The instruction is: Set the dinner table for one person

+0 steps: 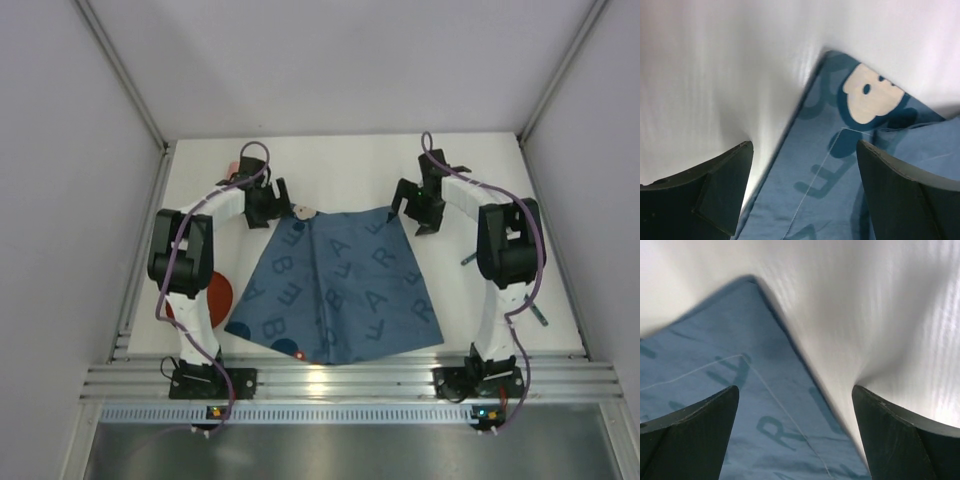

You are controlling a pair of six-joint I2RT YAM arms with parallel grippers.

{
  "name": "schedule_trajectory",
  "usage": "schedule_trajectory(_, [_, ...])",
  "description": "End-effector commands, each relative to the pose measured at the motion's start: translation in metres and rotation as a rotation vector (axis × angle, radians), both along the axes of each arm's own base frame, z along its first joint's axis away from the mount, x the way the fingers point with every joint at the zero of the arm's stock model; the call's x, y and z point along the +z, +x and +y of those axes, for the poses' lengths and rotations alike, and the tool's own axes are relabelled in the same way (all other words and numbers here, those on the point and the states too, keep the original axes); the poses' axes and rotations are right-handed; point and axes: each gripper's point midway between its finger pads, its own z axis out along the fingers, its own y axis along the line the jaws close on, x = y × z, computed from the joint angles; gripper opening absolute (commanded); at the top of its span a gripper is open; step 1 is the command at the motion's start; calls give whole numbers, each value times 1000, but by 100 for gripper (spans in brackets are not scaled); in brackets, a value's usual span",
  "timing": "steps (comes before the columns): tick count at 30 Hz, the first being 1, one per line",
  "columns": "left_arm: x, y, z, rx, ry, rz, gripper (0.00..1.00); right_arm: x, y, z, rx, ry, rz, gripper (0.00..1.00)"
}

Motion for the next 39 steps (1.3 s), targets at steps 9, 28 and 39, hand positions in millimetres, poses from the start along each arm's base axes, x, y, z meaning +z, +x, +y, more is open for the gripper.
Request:
schedule_trajectory(9, [-35, -34, -39, -164, -84, 83, 49, -22, 4, 50, 95, 101, 13, 70])
schedule_trajectory(28, [5, -31, 27, 17, 96, 40, 0, 15, 6, -78, -99, -124, -50, 0])
schedule_trajectory(39, [31, -24, 55, 105, 179, -19, 0, 11, 6, -92, -95, -123, -33, 0])
